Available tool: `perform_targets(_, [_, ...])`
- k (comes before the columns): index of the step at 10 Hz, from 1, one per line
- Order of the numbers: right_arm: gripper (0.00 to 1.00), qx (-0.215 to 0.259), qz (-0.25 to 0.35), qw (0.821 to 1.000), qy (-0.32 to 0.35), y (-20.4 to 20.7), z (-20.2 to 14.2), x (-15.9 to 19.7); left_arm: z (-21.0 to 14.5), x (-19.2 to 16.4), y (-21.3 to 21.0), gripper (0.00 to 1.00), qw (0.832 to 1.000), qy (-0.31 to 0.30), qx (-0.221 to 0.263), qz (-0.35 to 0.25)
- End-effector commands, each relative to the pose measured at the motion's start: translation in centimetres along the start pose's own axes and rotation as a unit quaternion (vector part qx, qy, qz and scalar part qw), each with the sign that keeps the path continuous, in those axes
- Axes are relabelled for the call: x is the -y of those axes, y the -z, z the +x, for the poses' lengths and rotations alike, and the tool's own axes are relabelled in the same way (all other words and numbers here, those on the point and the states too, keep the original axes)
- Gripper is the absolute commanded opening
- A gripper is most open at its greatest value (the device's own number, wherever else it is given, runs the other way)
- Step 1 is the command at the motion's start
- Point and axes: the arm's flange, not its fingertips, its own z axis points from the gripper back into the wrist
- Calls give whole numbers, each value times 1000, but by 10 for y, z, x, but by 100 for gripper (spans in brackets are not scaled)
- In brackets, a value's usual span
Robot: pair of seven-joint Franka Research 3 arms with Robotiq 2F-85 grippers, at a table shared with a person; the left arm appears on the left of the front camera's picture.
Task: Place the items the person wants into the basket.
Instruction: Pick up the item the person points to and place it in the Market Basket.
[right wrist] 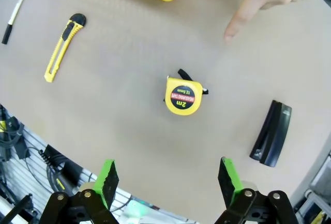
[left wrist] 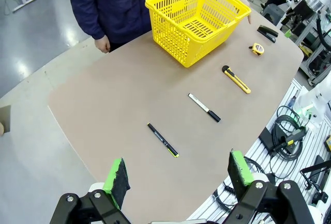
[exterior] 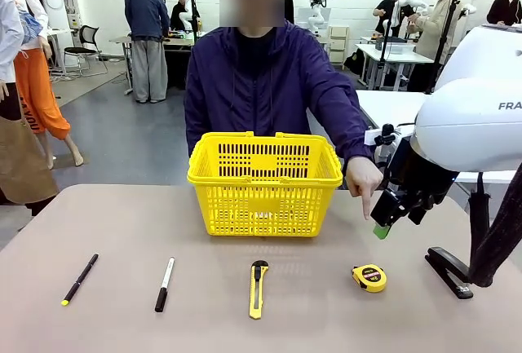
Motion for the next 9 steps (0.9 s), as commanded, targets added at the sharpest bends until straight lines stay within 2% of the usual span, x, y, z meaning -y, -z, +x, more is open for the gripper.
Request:
perform_targets(1, [100,-10,-5,1000,1,2,0,-2,-1,-1,-2,100,1000,9,4,-6])
perform_targets(4, [100,-3,1,1000,-3,1,0,-2,-1,-1,-2,100,1000,9,4,-6])
perform_targets(5, [100,-12,-18,1000,-10,24,4,-5,-1,-1,-2,100,1000,9,4,-6])
perform_targets(9, [100,-21,-56,998,2,73,7,-11,-1,-1,-2,100,1000,9,4,-6])
